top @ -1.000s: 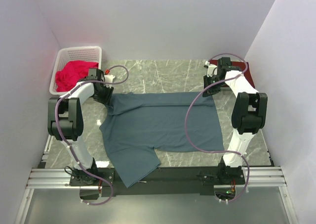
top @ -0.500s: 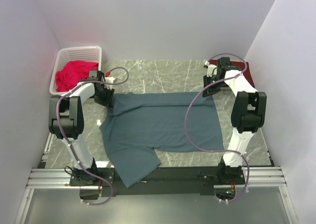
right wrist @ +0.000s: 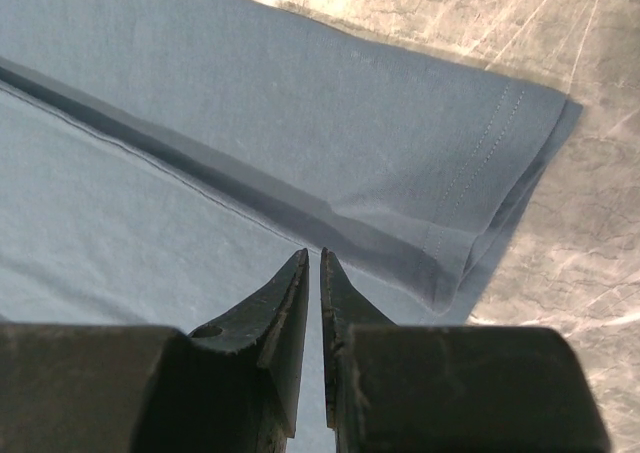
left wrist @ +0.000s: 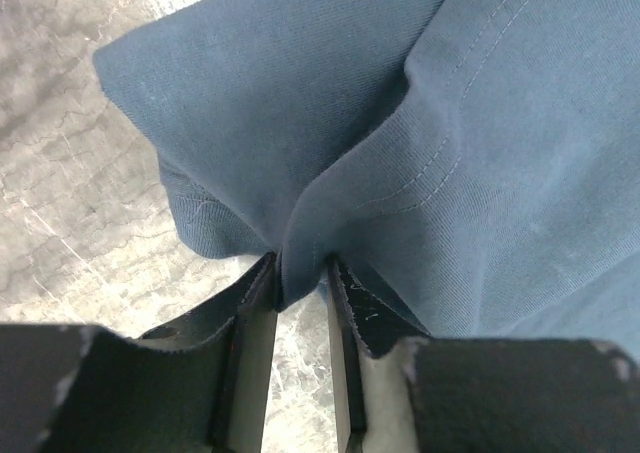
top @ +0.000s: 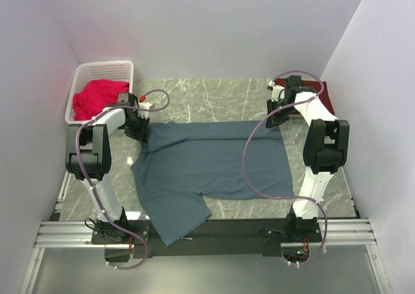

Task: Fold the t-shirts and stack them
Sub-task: Fold the tshirt

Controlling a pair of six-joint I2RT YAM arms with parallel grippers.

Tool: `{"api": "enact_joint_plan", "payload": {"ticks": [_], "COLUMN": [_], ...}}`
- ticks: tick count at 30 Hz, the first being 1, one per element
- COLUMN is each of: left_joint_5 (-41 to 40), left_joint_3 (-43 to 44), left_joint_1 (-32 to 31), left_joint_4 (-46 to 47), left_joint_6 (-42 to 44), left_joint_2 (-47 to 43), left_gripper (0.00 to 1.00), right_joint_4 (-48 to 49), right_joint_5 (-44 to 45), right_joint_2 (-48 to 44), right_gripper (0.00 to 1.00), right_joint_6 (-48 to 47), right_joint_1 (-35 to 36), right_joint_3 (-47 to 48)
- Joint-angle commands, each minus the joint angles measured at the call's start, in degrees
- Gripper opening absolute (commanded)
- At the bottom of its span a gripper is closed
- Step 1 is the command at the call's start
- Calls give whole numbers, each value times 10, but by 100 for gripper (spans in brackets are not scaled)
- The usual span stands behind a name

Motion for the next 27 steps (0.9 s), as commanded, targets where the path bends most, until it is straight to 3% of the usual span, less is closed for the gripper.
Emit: {"api": "enact_joint_plan", "payload": {"ticks": [1,6,9,18,20,22,27], "left_joint_5": [-7,-19,-24,-15,-13,-11,22], "left_joint_3": [15,19,28,46,42,38,8], "left_joint_1": [4,4,4,3,2,0,-14], "left_joint_4": [1,3,3,-6,-7,-9,-20], "left_joint_6": [1,6,7,9,10,14,54], "left_joint_2": [-28,-33,-32,-35,-43,-57,-108], "left_gripper": [32,43,42,15,13,2,1], "right_joint_4": [-7,-10,-12,-15,-17,-20,-21], "right_joint_5": [-5,-8,-9,-8,-9,-9,-9], "right_joint_2": [2,4,4,4,6,8,10], "right_gripper": [17,17,17,17,17,17,17], "right_joint_6": [2,2,2,1,1,1,-1], "right_joint_1": [-1,-1,-1,-1,-1,-1,-1], "right_joint_3": [32,35,35,36,38,41,42]}}
